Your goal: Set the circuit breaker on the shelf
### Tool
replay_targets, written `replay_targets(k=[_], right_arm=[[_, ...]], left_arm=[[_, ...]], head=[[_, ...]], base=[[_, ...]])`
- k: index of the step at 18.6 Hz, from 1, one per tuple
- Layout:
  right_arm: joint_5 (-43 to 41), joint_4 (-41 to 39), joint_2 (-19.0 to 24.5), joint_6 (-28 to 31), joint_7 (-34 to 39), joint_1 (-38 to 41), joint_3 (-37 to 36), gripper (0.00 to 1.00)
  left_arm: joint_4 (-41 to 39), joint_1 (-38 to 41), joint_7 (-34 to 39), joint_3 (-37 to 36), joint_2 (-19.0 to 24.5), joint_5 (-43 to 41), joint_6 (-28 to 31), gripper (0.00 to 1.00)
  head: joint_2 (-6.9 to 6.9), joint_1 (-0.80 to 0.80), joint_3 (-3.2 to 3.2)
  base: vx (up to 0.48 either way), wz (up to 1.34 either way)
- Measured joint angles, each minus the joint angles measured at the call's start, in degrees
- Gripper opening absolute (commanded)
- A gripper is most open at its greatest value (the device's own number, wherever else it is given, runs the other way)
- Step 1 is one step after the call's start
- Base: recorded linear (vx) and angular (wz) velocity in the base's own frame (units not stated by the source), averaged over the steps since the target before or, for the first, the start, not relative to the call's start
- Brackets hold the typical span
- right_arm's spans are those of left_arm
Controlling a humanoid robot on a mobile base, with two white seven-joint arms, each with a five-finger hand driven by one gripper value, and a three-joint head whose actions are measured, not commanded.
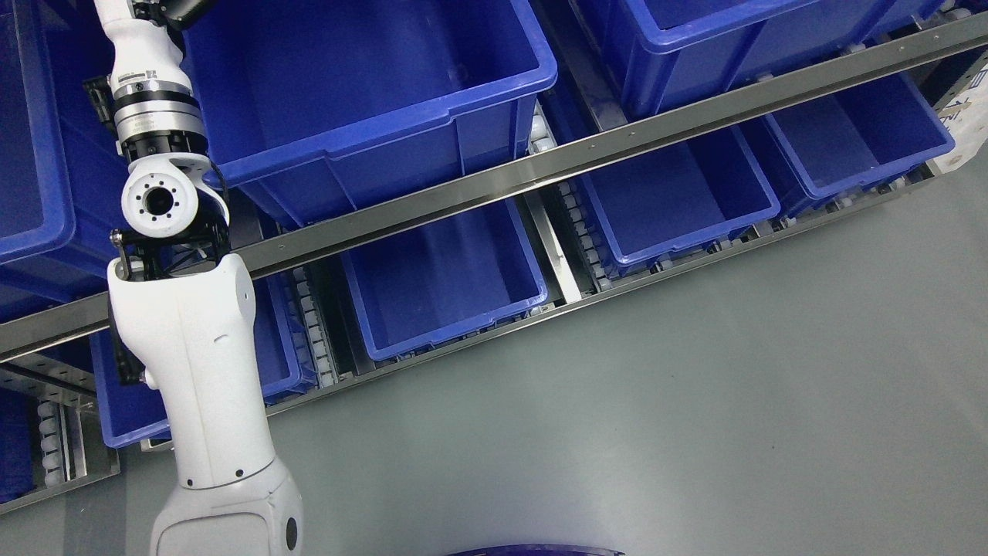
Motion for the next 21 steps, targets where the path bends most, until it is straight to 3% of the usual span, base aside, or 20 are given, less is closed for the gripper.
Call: replay_targets(k=[9,21], right_arm=[[0.0,0.0,0.0,0.0,0.0,0.0,0.0,1.00],[0.0,0.0,0.0,0.0,0.0,0.0,0.0,1.00]], left_arm=[[-1.1,4.5,-0.7,1.7,-0.6,0.3,-0.2,1.00],[-1.6,5.4,-0.5,4.0,-1.0,0.3,4.6,1.00]], head=[[0.00,0.00,0.00],[0.00,0.00,0.00]], base=[[0.000,0.00],[0.001,0.00]])
